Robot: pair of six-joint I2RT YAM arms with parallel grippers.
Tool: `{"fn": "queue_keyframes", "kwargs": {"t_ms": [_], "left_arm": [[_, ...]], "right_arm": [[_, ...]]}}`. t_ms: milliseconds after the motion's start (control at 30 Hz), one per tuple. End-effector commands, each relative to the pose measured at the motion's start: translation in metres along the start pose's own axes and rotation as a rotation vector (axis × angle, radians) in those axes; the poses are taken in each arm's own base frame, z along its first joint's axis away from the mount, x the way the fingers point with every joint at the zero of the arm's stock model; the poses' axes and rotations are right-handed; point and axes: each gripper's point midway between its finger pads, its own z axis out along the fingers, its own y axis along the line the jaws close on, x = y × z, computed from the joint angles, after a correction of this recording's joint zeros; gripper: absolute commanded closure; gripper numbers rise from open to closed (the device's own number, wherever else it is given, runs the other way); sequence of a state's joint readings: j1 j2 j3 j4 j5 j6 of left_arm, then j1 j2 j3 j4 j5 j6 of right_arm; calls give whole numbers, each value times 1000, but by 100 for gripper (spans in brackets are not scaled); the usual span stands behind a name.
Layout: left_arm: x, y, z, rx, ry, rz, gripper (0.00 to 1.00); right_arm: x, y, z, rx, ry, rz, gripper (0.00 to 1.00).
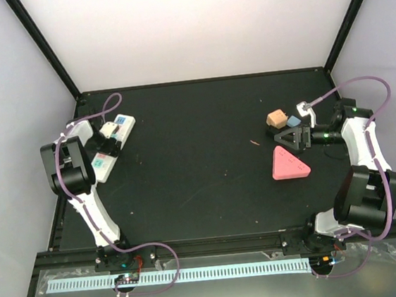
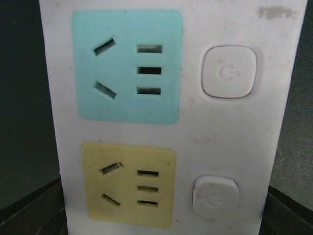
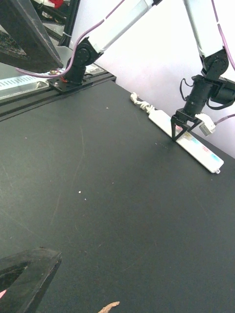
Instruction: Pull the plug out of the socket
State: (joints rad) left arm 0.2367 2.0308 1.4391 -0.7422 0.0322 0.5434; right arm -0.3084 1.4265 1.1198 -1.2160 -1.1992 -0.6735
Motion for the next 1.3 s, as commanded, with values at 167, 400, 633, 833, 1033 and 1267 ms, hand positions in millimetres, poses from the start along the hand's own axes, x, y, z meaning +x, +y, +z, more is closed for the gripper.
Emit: {"fn": "queue_keyframes", "kwargs": {"t_ms": [167,400,633,833,1033,1267], "left_arm": [[-5,2,-2,53,-50,-74,23],[-12,-3,-29,77,-119,-86,1],[-26,-2,-76,93,-215,-83,1],[-48,-17,-146,168,-352,-58,1],[-67,-39,-228,216,-540,-12,1],[-60,-98,-268,263,-670,46,1]], "right_arm": [[1,-12,9,31,21,-31,0],[-1,-18,10,37,28,-29,0],[-17,-20,3,87,36,-75,0],[-47,-19,-6,153,35,-138,0],[-79,-10,-8,261,32,-243,0],[-98,11,11,369,2,-397,0]]}}
